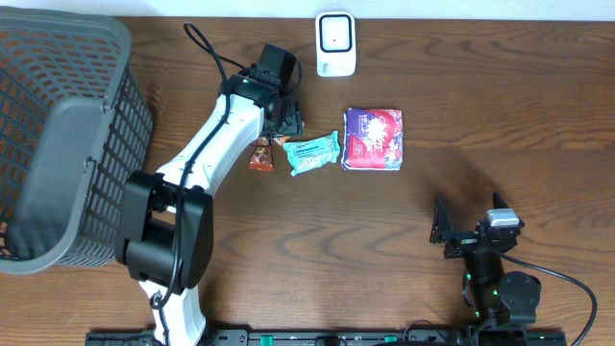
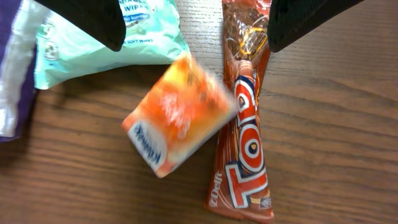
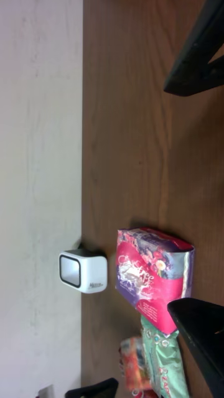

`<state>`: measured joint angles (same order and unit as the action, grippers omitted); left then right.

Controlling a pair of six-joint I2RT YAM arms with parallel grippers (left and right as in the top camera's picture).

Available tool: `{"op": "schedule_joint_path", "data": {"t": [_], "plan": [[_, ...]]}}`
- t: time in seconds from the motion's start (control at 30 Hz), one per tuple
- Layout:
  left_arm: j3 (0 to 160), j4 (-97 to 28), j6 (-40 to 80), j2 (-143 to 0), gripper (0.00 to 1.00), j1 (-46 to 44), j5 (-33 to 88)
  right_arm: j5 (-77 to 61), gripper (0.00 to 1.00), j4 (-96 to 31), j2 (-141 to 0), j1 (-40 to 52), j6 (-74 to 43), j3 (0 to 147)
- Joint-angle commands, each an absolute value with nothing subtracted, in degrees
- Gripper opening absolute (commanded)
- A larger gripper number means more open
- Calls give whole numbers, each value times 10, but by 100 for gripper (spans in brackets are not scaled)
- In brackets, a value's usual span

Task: Scan the item barcode
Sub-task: 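Place the Kleenex pack between the candy bar and mint-green pack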

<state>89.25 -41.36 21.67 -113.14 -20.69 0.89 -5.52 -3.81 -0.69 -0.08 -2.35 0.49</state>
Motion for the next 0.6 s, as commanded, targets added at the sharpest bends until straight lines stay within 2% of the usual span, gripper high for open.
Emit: {"op": "schedule_joint_path", "data": {"t": [0.0,0.17,0.2,0.3,0.57], "plan": [[891,-415,219,-1079,75,-202,-5,-55,99,-39,-4,8,-27,3],[891,-418,218,-997,78,-188,-23,-55,99,-39,-4,8,-27,3],[891,-422,217,-981,88,-183,-31,-55,99,-39,-4,8,-27,3],[891,-444,217,-936,98,-167,-51,-55,99,-39,-4,8,-27,3],[891,-544,217,-873,98,-140,-51,-55,99,-39,-4,8,-27,3]]}}
